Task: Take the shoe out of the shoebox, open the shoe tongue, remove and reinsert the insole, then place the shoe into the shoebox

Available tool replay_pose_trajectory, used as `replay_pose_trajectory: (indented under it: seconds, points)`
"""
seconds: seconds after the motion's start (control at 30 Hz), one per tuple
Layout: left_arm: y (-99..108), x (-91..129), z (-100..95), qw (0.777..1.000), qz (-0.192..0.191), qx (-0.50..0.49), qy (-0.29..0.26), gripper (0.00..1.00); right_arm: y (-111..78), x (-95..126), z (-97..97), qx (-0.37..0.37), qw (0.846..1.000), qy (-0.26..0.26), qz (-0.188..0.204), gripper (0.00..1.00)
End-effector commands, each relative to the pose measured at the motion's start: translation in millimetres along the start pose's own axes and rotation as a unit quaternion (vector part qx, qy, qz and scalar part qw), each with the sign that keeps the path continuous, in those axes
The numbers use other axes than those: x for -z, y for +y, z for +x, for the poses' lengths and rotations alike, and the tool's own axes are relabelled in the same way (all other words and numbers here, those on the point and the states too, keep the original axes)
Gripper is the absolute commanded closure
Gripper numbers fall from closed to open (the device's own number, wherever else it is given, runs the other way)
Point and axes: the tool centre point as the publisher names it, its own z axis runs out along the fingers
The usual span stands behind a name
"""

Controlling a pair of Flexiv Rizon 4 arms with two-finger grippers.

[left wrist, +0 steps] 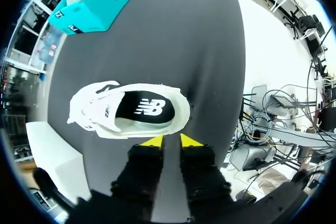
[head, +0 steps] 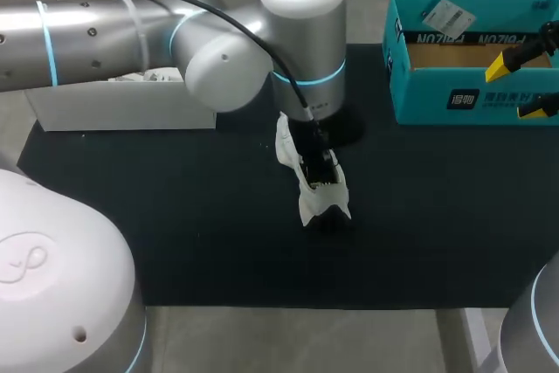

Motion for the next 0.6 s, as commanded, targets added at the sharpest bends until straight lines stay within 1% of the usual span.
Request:
replay_pose_trajectory:
  seconds: [0.03,0.1,0.17,0.23,0.27,0.33,0.6]
  points:
    - [-6,-1,5.3,1.000,-0.003,0.002,-0.006,0.00,-0.2,-1,0.0,-0.001,1.000,-0.001,0.000,0.00]
    - [-9,-4,6.4,1.000,-0.006,0.007,-0.008,0.00,-0.2,-1,0.0,-0.001,1.000,-0.001,0.000,0.00]
    - [-10,-8,7.6,1.000,-0.006,0.006,0.004,0.00,-0.2,-1,0.0,-0.001,1.000,-0.001,0.000,0.00]
    - [-12,-15,7.7,1.000,-0.012,0.009,-0.003,0.00,-0.2,-1,0.0,-0.001,1.000,-0.001,0.000,0.00]
    - [-14,-19,7.3,1.000,-0.012,0.017,0.009,0.00,-0.2,-1,0.0,-0.001,1.000,-0.001,0.000,0.00]
    - [-15,-24,8.3,1.000,-0.013,0.010,0.013,0.00,-0.2,-1,0.0,-0.001,1.000,-0.001,0.000,0.00]
    - [-17,-42,12.1,1.000,-0.006,-0.002,0.021,0.00,-0.2,-1,0.0,-0.001,1.000,-0.001,0.000,0.00]
